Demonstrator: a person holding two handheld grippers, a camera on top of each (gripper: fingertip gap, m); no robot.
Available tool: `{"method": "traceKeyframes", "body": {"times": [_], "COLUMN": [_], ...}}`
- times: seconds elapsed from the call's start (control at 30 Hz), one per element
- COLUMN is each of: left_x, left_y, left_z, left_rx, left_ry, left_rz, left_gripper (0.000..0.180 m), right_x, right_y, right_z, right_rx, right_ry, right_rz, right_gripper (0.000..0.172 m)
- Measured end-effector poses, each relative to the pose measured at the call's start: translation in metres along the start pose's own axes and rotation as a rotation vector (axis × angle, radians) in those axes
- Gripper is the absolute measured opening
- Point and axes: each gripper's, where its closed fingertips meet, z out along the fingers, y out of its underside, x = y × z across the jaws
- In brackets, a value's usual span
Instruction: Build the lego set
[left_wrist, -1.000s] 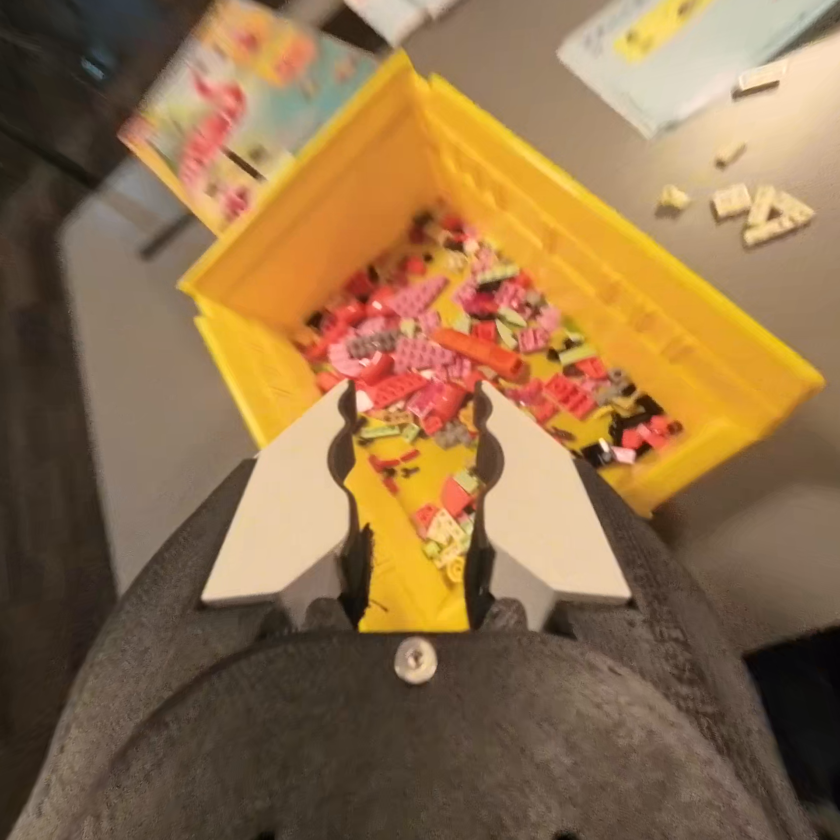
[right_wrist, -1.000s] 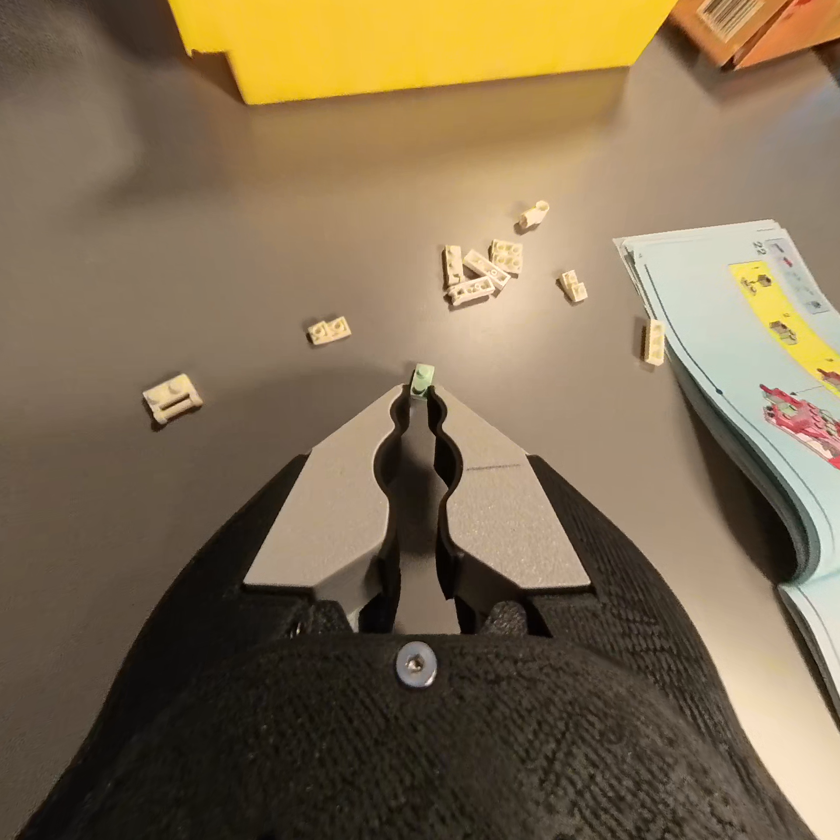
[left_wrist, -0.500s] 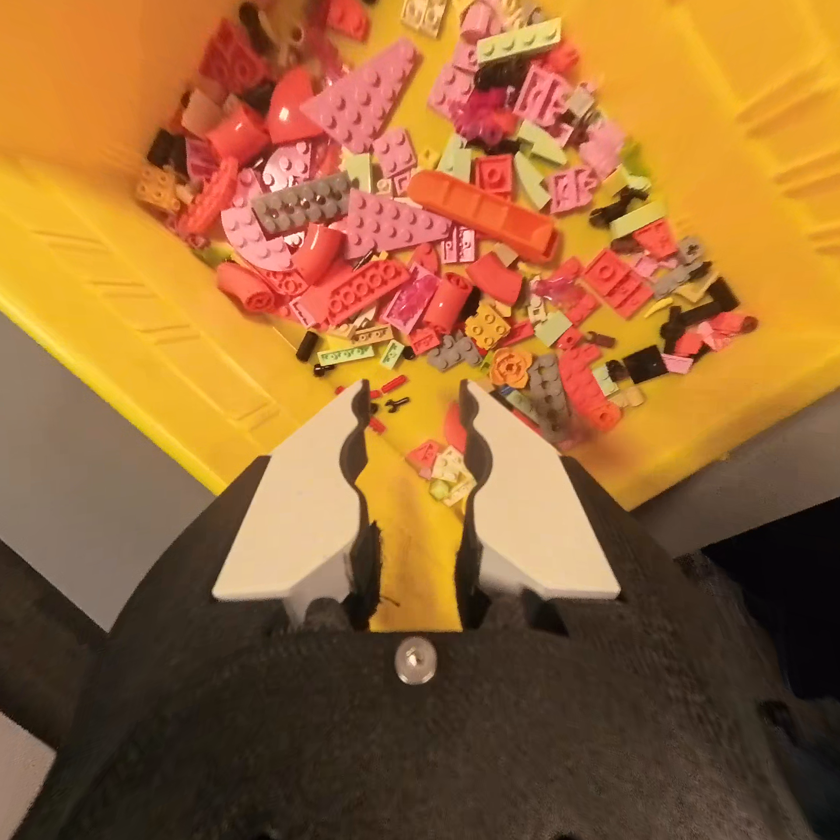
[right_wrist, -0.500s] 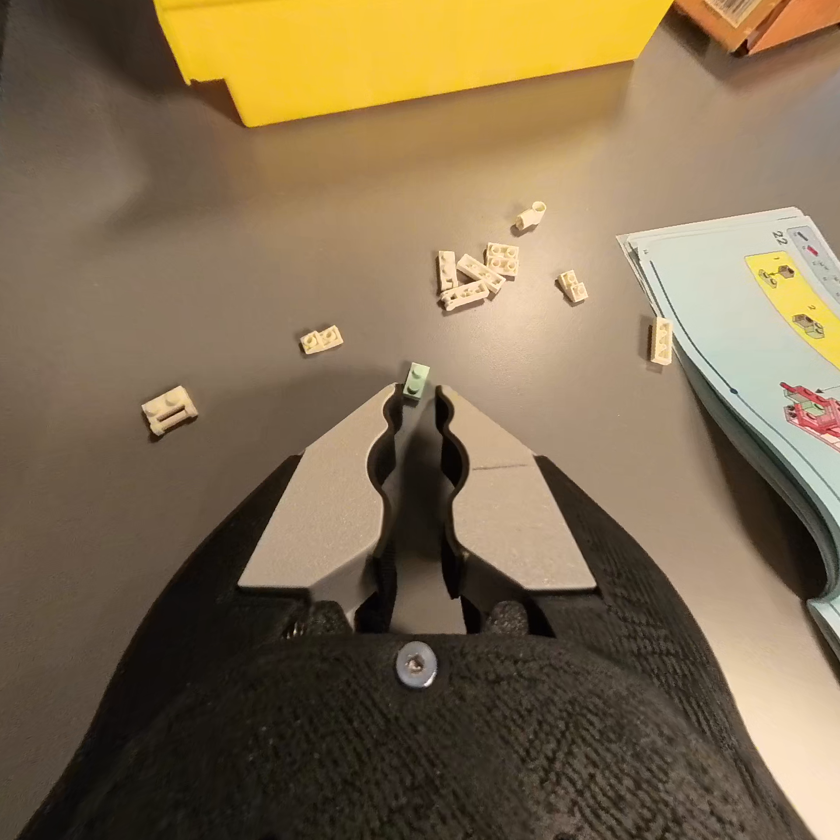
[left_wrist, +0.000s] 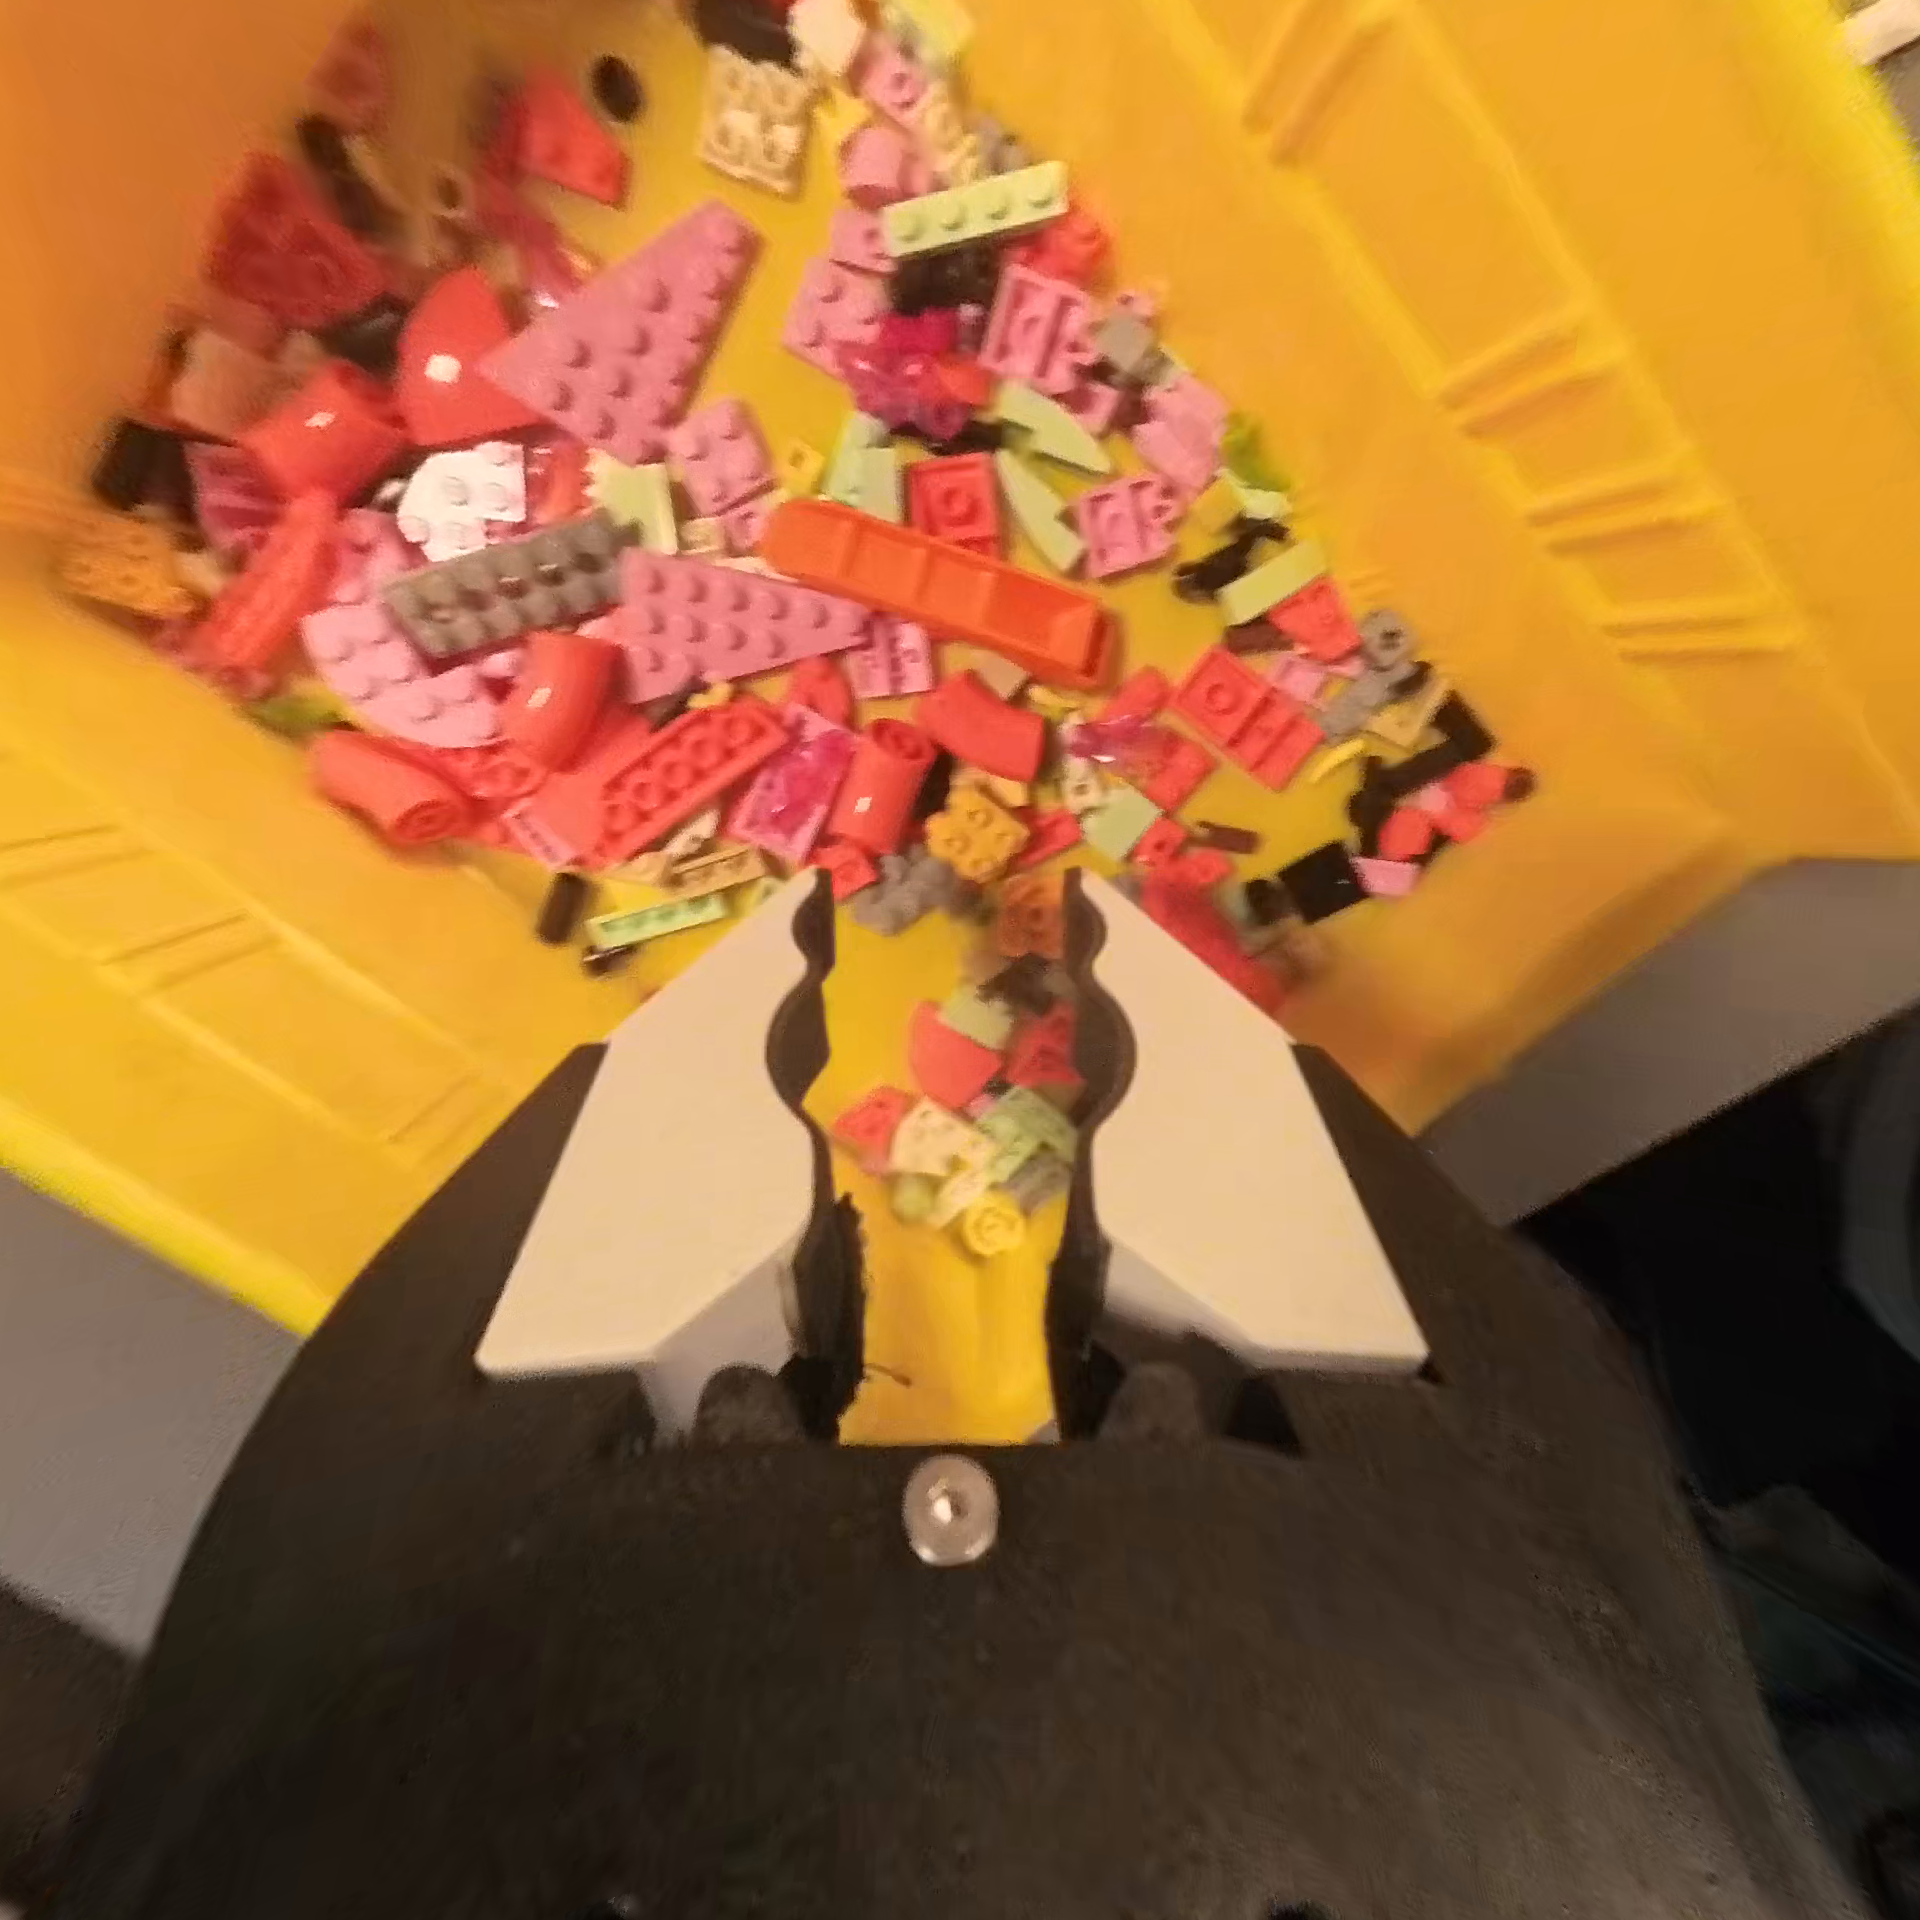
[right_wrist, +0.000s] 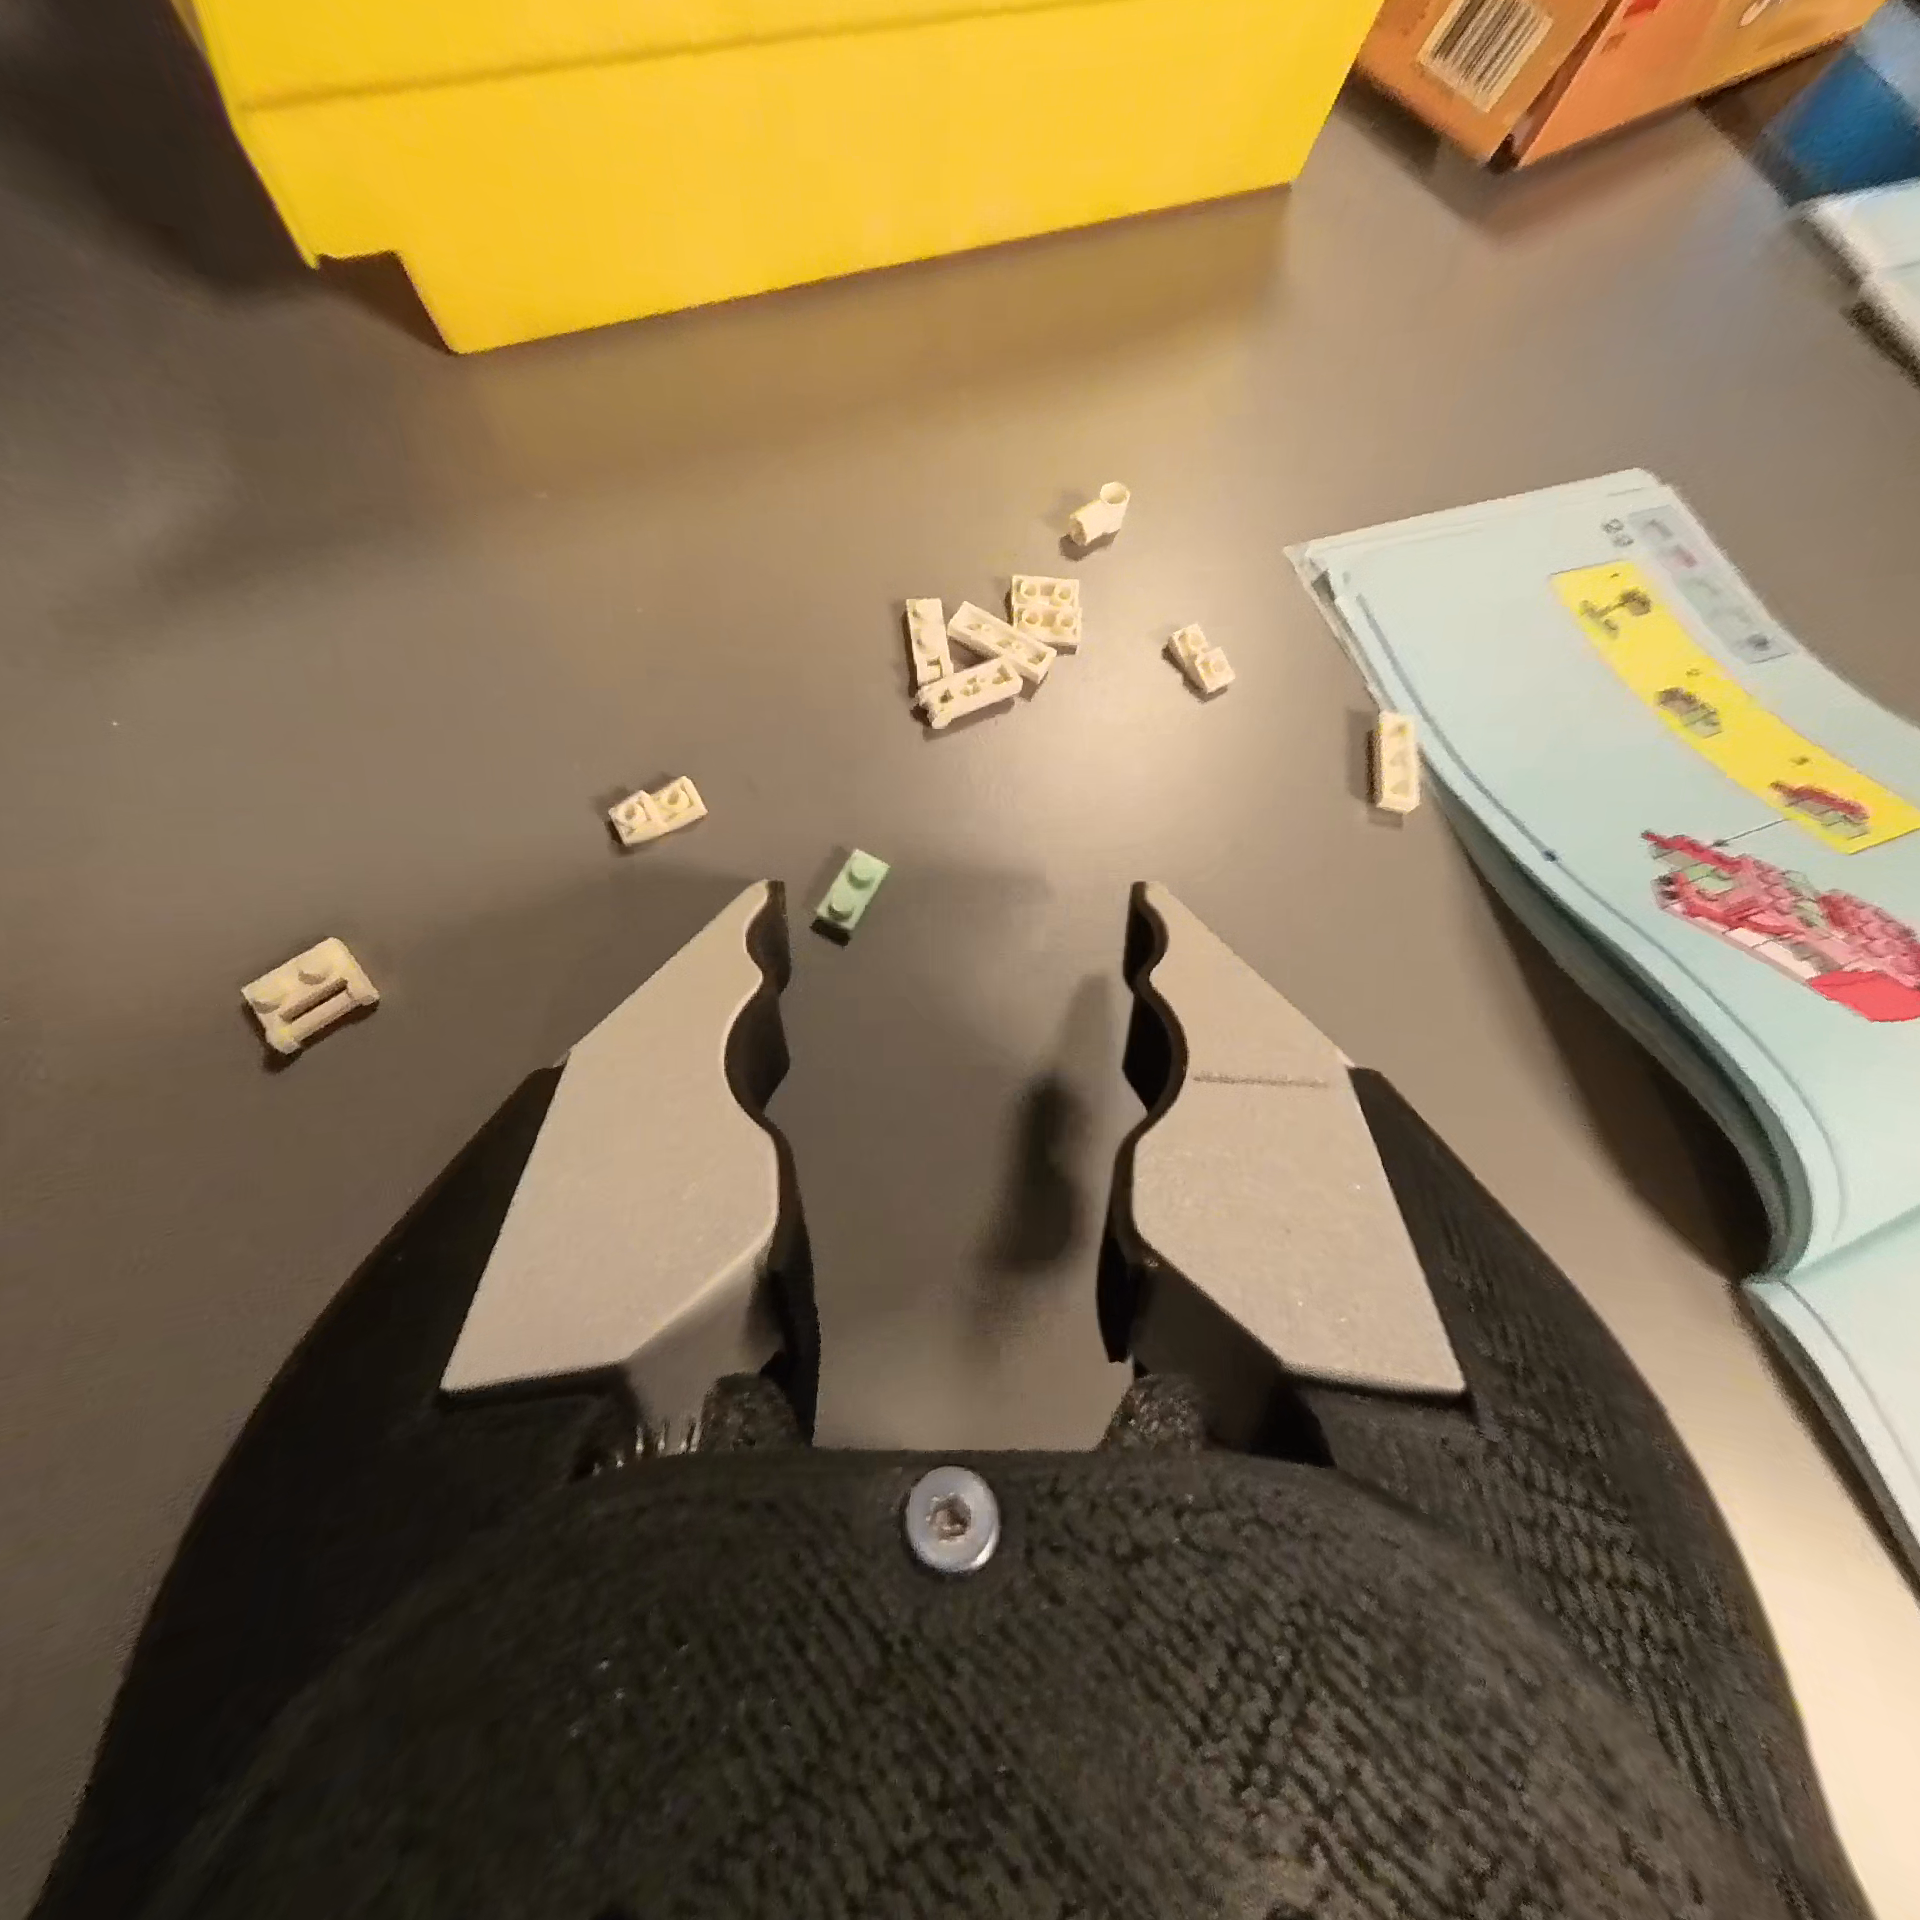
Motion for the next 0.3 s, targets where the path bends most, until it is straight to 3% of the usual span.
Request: {"method": "traceKeyframes", "body": {"times": [0.13,0.3], "left_x": [0.018,0.022], "left_y": [-0.005,0.004], "left_z": [0.001,0.008], "left_rx": [0.055,-0.012], "left_ry": [0.071,0.058], "left_rz": [-0.013,-0.001], "left_gripper": [0.050,0.052], "right_x": [0.009,0.022], "right_y": [-0.017,-0.044], "right_z": [-0.013,-0.034], "right_rx": [0.138,0.363], "right_ry": [0.094,0.154], "right_rz": [-0.016,0.017], "right_gripper": [0.063,0.059]}}
